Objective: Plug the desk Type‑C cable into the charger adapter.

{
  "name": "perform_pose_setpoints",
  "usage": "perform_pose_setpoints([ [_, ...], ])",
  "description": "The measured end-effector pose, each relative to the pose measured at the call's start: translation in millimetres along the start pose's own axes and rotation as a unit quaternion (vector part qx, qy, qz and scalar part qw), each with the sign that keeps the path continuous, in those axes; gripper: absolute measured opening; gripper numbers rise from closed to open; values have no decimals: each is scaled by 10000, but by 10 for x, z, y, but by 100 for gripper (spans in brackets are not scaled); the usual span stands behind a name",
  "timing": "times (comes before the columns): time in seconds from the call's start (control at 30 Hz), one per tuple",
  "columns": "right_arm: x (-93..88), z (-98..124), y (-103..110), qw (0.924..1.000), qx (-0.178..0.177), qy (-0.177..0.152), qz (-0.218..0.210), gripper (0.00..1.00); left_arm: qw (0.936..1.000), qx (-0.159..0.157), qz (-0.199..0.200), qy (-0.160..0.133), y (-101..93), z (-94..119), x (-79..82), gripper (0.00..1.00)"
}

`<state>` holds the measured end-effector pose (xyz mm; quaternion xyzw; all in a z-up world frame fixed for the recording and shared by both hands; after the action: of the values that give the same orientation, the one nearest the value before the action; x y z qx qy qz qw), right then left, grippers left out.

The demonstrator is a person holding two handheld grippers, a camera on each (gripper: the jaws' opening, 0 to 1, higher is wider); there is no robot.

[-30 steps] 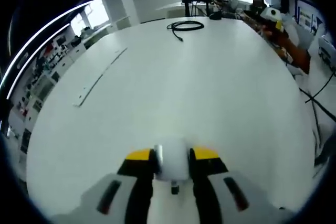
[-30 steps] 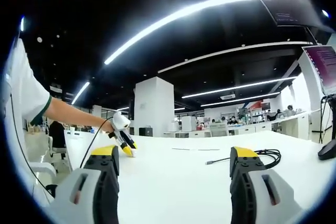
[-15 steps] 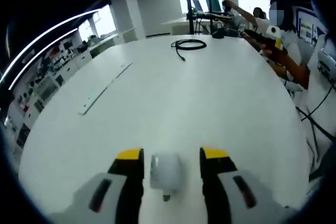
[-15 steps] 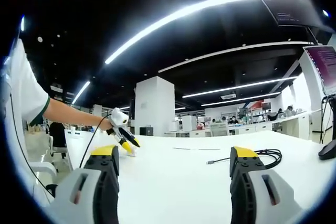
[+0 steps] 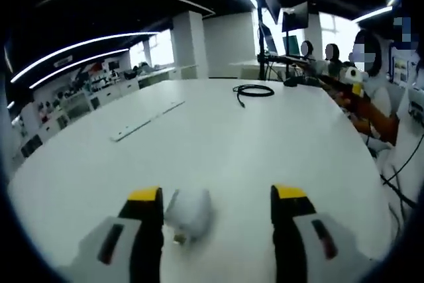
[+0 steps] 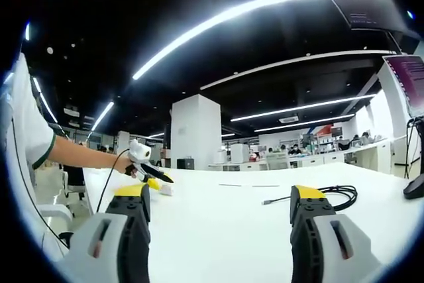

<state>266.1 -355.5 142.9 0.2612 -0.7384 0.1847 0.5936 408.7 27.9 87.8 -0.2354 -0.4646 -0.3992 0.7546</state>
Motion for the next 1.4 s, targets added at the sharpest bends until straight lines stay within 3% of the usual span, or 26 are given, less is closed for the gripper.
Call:
perform_pose_setpoints([
  [0.2, 11, -21, 26, 10000, 29, 8, 43, 88, 9995, 107, -65, 274, 109, 66, -108, 67],
  [0.37, -9, -47, 32, 10000, 46, 45, 42, 88, 9997, 167, -26, 179, 146, 100, -53, 67],
  [0.53, -24, -56, 38, 9999, 66, 73, 66, 88, 9973, 329, 307, -574, 141, 131, 131, 68],
  [0.7, -27, -43, 18, 10000, 39, 73, 51, 89, 9876, 574, 739, -1262, 71, 231, 245, 75],
  [0.9, -24, -31, 23, 9999, 15, 81, 100, 89, 9802, 912, 656, -1633, -250, 312, 244, 90],
  [1.0, -30, -33, 35, 9999, 25, 93, 102, 89, 9758, 961, 690, -1838, -399, 356, 217, 90],
  [1.1, -50, -36, 63, 9999, 53, 120, 97, 89, 9710, 991, 886, -1986, -452, 387, 198, 96],
  [1.2, -36, -32, 86, 9998, 66, 117, 164, 89, 9635, 1132, 1096, -2164, -533, 468, 176, 100],
  [1.27, -11, -24, 75, 9998, 38, 81, 190, 90, 9542, 1260, 1250, -2410, -557, 550, 190, 100],
  [1.33, 8, -16, 44, 9999, -26, 41, 145, 90, 9412, 1460, 1451, -2678, -631, 666, 204, 100],
  [1.4, 4, -14, 24, 9999, -78, 46, 126, 90, 9197, 1667, 1632, -3158, -698, 834, 265, 100],
])
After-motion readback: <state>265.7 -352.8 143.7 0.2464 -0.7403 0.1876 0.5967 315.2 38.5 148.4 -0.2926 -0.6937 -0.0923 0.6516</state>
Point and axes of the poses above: the point that each gripper's makers call its tool centre point, and the gripper's own axes: z roughly backward along the fingers, y roughly to its left, x roughly out of its top, the point moved 2 cm from there along z, roughly backward along the fingers, and after that the axes turned 5 degrees about -x, right-handed, at the moved point
